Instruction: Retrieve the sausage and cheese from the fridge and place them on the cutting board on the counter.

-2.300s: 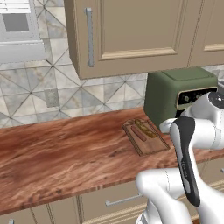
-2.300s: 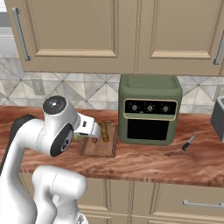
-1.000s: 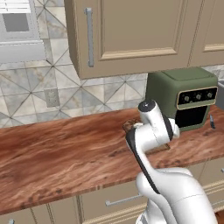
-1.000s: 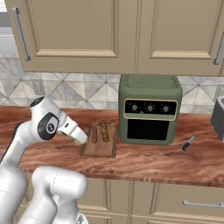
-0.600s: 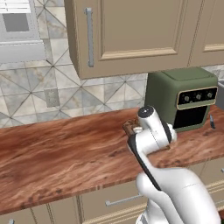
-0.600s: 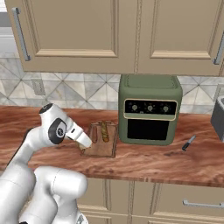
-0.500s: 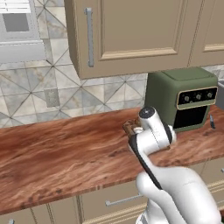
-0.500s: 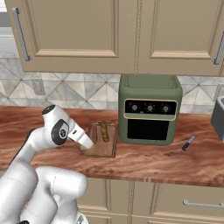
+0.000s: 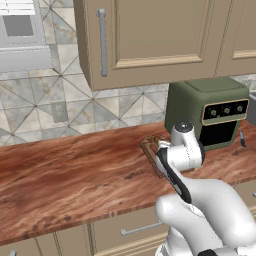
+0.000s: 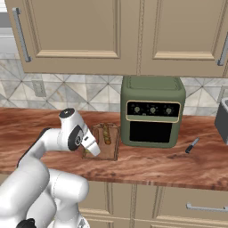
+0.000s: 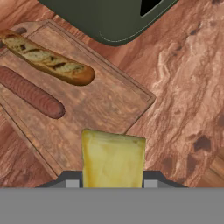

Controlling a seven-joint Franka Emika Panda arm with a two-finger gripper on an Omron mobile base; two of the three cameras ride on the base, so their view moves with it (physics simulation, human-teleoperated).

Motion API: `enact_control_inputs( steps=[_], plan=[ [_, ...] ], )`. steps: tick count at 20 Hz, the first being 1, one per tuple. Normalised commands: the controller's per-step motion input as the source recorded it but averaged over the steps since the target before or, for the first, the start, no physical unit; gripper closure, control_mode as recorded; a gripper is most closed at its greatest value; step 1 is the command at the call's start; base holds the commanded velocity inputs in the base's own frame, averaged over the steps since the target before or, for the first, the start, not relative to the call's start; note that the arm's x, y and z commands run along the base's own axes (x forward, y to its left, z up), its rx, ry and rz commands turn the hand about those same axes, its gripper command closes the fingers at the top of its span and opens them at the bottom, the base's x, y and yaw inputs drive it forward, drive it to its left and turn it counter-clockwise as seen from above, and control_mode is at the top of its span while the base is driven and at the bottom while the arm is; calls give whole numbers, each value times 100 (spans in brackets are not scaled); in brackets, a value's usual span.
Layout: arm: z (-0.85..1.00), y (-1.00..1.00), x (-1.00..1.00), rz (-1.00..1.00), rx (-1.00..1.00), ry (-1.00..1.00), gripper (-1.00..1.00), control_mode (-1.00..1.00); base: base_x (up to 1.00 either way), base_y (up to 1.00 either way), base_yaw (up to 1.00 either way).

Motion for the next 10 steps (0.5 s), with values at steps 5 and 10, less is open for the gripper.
enact_control_inputs(
  steps=[5, 10],
  plan=[
    [-20, 0, 23, -15, 2, -10, 100, -100, 0, 0, 0],
    [-31, 0, 27, -19, -6, -7, 100, -100, 0, 0, 0]
  ],
)
